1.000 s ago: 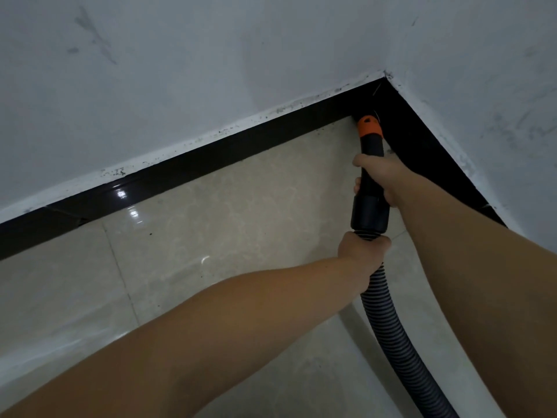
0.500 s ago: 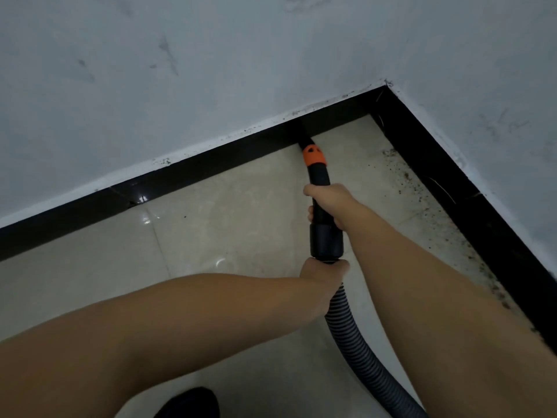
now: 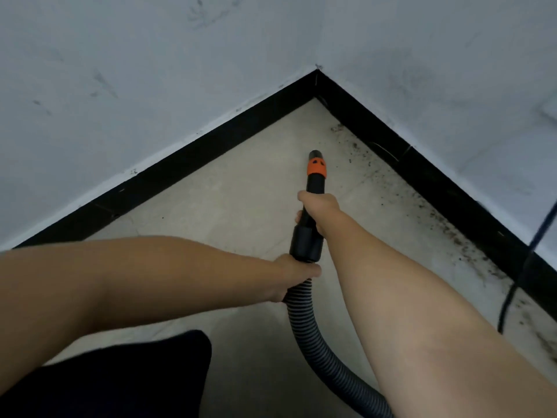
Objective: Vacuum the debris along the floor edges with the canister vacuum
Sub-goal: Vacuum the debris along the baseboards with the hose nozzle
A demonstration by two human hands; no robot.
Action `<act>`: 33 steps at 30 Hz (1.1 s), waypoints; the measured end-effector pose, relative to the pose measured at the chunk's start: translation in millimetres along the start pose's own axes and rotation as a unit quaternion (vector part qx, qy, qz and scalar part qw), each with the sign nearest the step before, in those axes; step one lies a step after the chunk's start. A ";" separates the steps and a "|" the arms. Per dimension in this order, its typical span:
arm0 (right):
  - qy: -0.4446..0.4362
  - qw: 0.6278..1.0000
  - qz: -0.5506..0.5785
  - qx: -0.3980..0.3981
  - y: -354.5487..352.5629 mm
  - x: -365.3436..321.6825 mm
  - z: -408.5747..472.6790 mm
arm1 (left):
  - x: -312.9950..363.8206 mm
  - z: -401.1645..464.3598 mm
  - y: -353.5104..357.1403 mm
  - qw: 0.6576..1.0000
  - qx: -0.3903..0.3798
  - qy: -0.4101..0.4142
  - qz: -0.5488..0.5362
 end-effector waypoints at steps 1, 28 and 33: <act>0.007 1.000 0.019 0.009 -9.0 1.5 -4.2 | 0.2 -0.9 1.7 1.000 -0.009 0.001 0.024; -0.013 0.988 0.127 0.084 68.8 -25.5 21.3 | 15.2 51.7 -107.5 0.996 -0.059 0.055 0.036; -0.016 0.981 0.189 0.034 85.4 -43.9 36.4 | 30.7 67.9 -124.8 0.997 -0.049 0.054 0.026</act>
Point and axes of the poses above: each hand's wrist, its own z-axis towards the middle knuckle, its own y-axis out of the palm, x = y × z, the point moved 10 cm from there along z, towards the middle knuckle, and after that the axes turned 5 degrees about z, right-handed, at the moved point
